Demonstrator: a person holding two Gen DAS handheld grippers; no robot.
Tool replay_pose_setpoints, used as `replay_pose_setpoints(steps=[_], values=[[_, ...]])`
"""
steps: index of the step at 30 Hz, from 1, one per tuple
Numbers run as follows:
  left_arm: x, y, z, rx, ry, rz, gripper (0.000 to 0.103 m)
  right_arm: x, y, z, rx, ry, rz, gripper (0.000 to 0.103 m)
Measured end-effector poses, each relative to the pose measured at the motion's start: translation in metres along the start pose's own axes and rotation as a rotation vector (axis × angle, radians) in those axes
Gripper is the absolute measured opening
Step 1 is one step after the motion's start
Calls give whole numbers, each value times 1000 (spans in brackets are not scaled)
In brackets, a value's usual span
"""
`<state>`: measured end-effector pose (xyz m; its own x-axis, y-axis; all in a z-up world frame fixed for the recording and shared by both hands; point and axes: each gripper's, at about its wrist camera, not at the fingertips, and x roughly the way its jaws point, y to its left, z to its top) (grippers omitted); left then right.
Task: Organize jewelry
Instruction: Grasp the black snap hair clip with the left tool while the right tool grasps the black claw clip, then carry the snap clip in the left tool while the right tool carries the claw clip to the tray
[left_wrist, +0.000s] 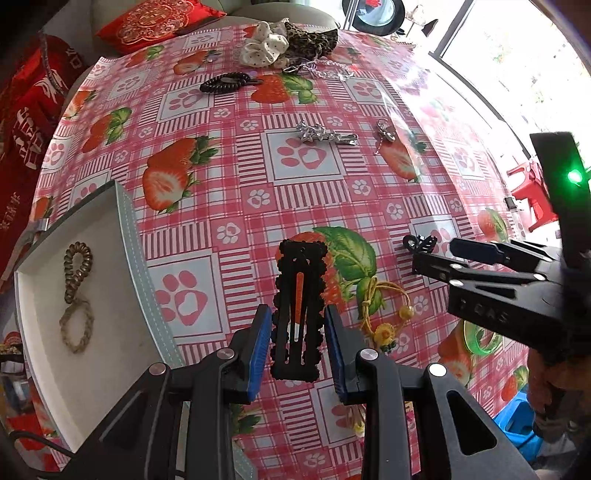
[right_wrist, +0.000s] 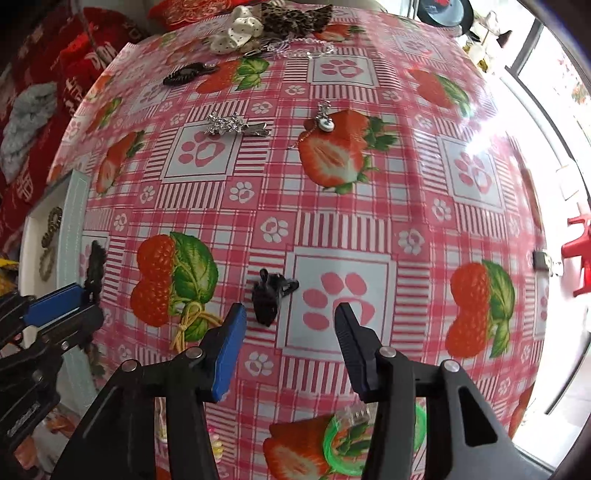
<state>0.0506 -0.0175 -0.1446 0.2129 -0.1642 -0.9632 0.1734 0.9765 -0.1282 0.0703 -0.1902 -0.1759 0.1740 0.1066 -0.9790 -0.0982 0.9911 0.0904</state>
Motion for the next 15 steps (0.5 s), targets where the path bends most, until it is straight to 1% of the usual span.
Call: replay_pose_setpoints(steps=[4, 5, 6, 7, 8, 9, 15], values=[[-3, 1, -1, -2, -4, 1, 36, 10, 0, 6, 26, 23, 25, 53], [-3, 2, -1, -3, -4, 0, 36, 12, 0, 7, 33, 27, 25, 52], [-3, 2, -1, -6, -4, 1, 36, 13, 1, 7, 36, 26, 20, 43], [-3, 3, -1, -9, -4, 1, 36, 14, 2, 7, 35, 22, 8, 37], [-4, 4, -1, -12, -5, 1, 36, 13, 3, 7, 30, 18, -2, 22], [-4, 5, -2, -15, -6, 1, 36, 13, 3, 6, 31, 18, -1, 18], [-8, 12, -2, -38, -20, 6, 36, 6, -1, 7, 78, 8, 29, 18]])
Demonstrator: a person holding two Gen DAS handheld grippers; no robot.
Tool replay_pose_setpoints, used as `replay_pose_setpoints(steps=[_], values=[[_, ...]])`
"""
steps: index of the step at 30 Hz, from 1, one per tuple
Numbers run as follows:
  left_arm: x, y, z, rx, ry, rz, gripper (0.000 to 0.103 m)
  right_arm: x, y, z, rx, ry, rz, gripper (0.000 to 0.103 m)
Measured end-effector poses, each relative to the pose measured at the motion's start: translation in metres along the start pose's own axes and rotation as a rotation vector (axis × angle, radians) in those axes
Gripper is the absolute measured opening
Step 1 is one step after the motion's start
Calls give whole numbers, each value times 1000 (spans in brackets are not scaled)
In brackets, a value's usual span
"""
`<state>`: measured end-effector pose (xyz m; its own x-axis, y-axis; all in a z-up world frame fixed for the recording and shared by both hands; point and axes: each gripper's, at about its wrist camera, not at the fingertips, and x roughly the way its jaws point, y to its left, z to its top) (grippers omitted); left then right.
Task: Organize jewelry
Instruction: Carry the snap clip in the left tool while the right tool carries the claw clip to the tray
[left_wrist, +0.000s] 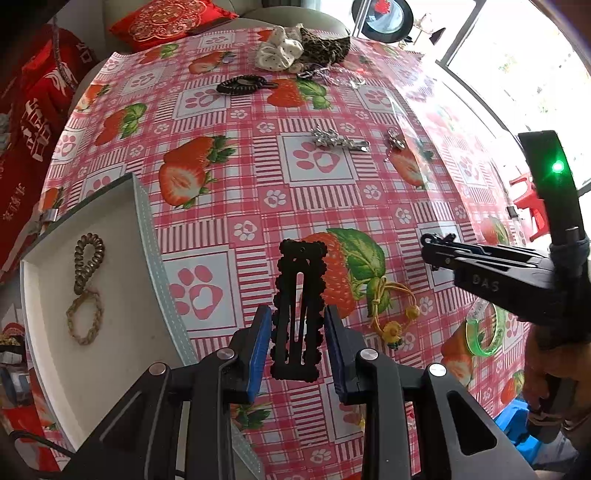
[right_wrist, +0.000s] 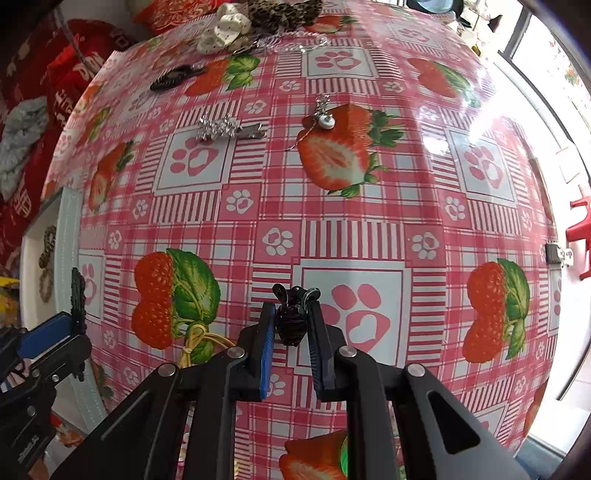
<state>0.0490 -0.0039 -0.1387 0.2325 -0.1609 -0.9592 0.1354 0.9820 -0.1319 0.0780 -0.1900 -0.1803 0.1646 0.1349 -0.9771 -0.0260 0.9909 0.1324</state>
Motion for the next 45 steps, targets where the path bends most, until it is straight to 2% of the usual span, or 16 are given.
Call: replay_pose_setpoints(steps=[6, 10, 21, 28, 35, 45], values=[[-14, 18, -6, -49, -27, 16, 36, -25, 9, 7, -20, -30, 47, 18], [-24, 39, -14, -91, -40, 41, 36, -40, 31, 15, -57, -52, 98, 18], [-46, 132, -39, -263, -78, 155, 36, -43, 135, 28, -216, -41, 248, 18], [-43, 190, -37, -351, -101, 206, 36, -30, 209, 32, -326, -17, 320, 18], [-20, 224, -22, -390, -97, 219, 36, -4, 257, 32, -409, 31, 322, 18], [5, 235, -13, -381, -69, 235, 36, 30, 271, 36, -418, 84, 281, 18]])
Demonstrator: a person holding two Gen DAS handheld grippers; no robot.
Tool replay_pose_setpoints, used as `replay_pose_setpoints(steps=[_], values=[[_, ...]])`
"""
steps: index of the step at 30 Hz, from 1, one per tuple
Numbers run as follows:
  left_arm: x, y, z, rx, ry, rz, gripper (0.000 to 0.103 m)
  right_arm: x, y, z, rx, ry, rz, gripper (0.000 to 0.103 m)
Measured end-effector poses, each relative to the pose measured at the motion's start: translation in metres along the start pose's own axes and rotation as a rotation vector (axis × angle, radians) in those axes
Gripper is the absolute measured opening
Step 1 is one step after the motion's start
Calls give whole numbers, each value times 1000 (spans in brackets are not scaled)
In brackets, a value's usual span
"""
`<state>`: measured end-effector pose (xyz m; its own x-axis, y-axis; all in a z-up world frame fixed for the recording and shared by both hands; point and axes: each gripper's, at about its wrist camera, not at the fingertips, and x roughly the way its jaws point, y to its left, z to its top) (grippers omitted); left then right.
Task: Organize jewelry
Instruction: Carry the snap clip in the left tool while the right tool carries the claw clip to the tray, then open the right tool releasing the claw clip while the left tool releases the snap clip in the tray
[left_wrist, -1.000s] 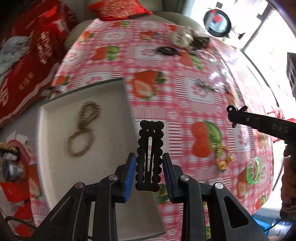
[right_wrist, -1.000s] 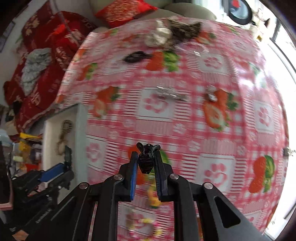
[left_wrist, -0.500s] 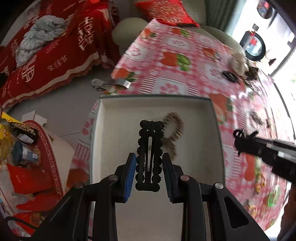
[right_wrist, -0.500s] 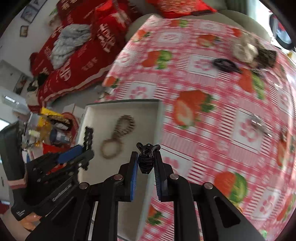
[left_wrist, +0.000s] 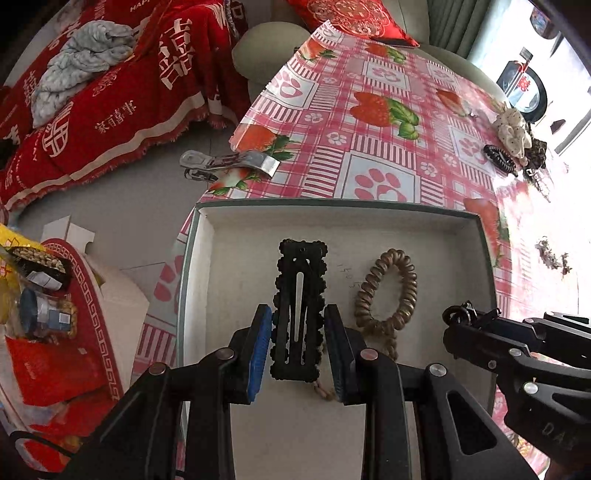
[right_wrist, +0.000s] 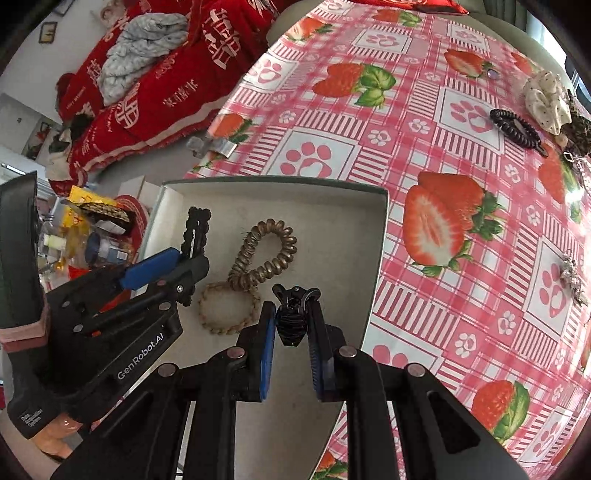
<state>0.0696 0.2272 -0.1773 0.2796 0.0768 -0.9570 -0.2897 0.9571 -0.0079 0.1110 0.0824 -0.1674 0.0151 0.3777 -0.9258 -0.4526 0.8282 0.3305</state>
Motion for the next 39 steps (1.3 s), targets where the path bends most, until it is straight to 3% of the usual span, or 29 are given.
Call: replay_pose_setpoints(steps=[17, 19, 21, 32, 33, 35, 39], values=[[14, -2, 2, 17, 27, 25, 37, 29, 4, 0, -50, 26, -50, 20], [13, -1, 3, 10, 30, 22, 37, 30, 7, 2, -56, 30, -41, 26], [13, -1, 3, 7, 33, 27, 37, 29, 10, 2, -59, 27, -34, 41], [8, -1, 4, 20, 18, 49, 38, -10, 16, 0, -93, -55, -24, 42], [7, -2, 4, 23, 17, 50, 40, -15, 15, -1, -88, -65, -25, 42], [4, -5, 4, 22, 6, 53, 88, -26, 12, -5, -67, -85, -26, 43], [-6, -13, 5, 39, -32, 61, 91, -45, -2, -17, -23, -113, -35, 46]])
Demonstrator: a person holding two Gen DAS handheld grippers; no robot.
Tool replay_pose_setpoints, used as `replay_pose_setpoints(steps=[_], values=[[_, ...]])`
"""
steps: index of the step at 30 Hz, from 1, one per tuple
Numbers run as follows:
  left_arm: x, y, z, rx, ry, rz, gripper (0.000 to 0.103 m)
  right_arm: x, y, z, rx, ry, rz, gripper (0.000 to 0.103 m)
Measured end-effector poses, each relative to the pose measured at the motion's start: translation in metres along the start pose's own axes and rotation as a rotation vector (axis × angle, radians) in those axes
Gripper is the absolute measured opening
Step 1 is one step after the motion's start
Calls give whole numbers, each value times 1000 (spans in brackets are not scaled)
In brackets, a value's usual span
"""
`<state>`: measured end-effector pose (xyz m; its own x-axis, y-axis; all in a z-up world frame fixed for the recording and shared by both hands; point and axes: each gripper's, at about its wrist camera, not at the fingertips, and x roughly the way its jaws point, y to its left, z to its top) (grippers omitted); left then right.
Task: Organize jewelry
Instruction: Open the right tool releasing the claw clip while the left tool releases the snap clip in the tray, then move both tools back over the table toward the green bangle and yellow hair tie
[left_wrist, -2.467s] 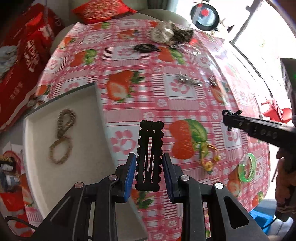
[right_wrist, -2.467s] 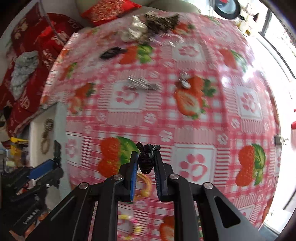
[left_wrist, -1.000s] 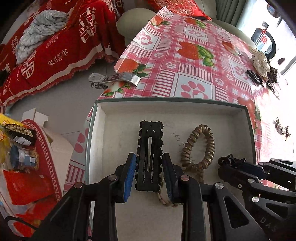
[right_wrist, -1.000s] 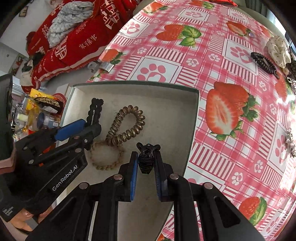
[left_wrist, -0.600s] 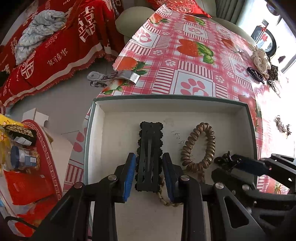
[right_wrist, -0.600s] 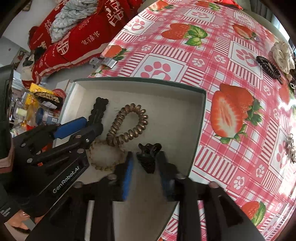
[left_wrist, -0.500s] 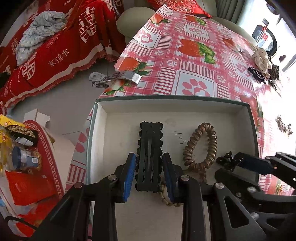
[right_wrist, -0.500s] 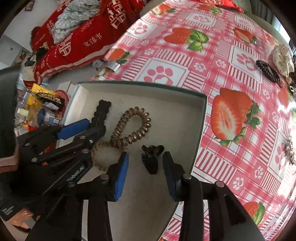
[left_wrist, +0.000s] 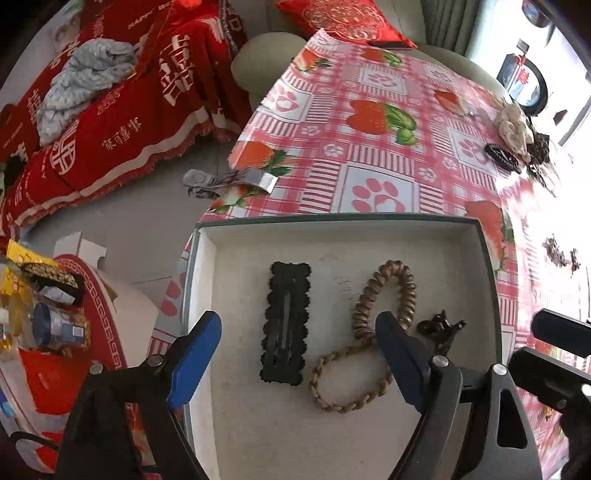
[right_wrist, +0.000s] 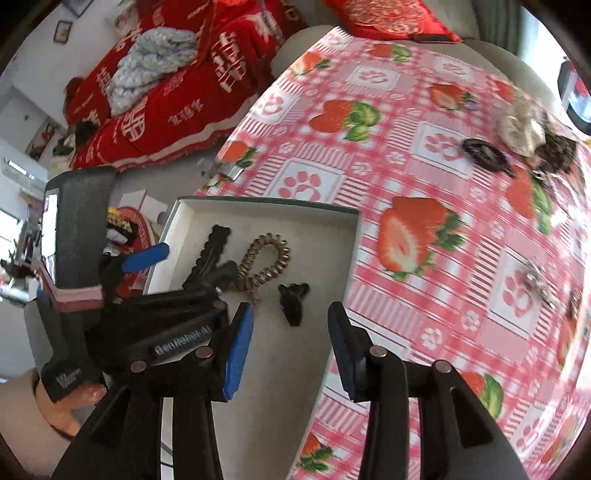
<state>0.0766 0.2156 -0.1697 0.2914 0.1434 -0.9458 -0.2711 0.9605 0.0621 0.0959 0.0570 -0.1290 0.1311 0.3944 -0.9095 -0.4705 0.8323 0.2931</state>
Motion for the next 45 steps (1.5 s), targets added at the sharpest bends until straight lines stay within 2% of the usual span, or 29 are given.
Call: replay_pose_setpoints(steps=[6, 7, 13, 15, 22, 29, 35, 45], values=[[-11, -11, -2, 18, -15, -1, 91, -15, -27, -21, 85, 17, -27, 47], [-13, -14, -3, 20, -13, -6, 103, -17, -32, -25, 102, 19, -31, 49], [-29, -37, -16, 80, -7, -37, 103, -34, -63, -49, 202, 12, -50, 68], [-33, -49, -21, 106, 3, -47, 103, -39, -74, -56, 237, 9, -58, 81], [-47, -93, -30, 183, 21, -115, 103, -59, -112, -85, 343, -2, -95, 81], [-65, -151, -38, 316, 10, -191, 103, -83, -153, -124, 450, -5, -165, 81], [-70, -189, -46, 372, 16, -199, 103, -105, -189, -162, 541, -3, -239, 81], [-63, -234, -63, 464, 75, -236, 103, -125, -234, -222, 671, 22, -325, 81]])
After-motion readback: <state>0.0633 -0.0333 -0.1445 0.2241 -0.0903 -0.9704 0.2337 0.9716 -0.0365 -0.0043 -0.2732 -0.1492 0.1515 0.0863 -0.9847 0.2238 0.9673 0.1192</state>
